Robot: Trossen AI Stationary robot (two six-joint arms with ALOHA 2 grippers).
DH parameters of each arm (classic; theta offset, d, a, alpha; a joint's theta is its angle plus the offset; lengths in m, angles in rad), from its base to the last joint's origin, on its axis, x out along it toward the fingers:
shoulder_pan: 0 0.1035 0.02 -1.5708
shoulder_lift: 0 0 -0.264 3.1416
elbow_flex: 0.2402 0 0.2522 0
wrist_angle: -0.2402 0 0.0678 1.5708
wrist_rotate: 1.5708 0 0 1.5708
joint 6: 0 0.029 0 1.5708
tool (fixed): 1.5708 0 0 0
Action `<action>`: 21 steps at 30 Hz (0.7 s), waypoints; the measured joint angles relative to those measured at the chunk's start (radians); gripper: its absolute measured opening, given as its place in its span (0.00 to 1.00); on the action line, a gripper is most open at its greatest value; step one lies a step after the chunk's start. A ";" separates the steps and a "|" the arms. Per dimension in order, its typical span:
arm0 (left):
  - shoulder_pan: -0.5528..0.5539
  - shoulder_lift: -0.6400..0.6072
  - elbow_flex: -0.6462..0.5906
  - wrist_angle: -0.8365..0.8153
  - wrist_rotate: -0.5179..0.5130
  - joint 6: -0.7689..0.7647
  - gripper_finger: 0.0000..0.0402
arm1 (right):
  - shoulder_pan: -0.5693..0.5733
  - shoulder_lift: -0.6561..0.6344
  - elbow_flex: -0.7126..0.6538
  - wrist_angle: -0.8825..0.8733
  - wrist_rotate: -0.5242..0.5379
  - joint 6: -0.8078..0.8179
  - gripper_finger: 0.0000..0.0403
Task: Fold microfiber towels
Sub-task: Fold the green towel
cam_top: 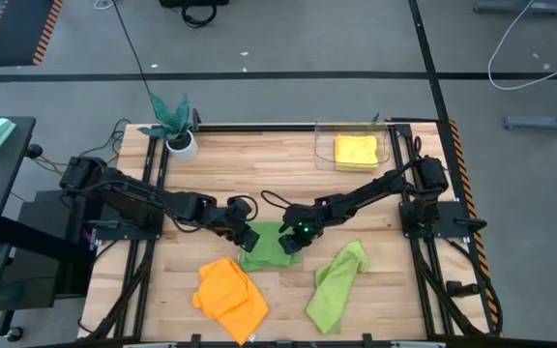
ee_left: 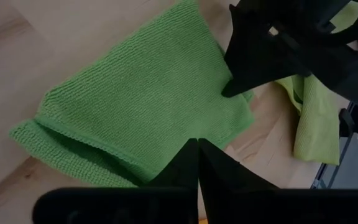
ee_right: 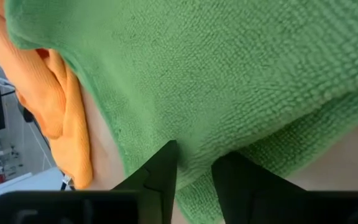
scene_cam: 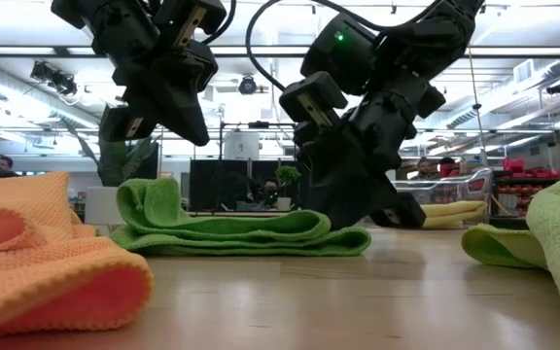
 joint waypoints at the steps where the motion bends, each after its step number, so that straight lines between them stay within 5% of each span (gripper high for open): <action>1: 0.000 0.000 0.000 0.000 0.000 0.000 0.05 | 0.000 0.000 0.000 -0.001 0.005 0.000 0.22; 8: 0.000 0.000 0.000 -0.001 0.000 0.001 0.04 | 0.000 0.000 0.000 -0.005 0.017 -0.019 0.03; 21: 0.000 0.000 0.000 -0.001 0.000 0.001 0.07 | -0.003 -0.056 0.000 -0.054 0.016 -0.044 0.02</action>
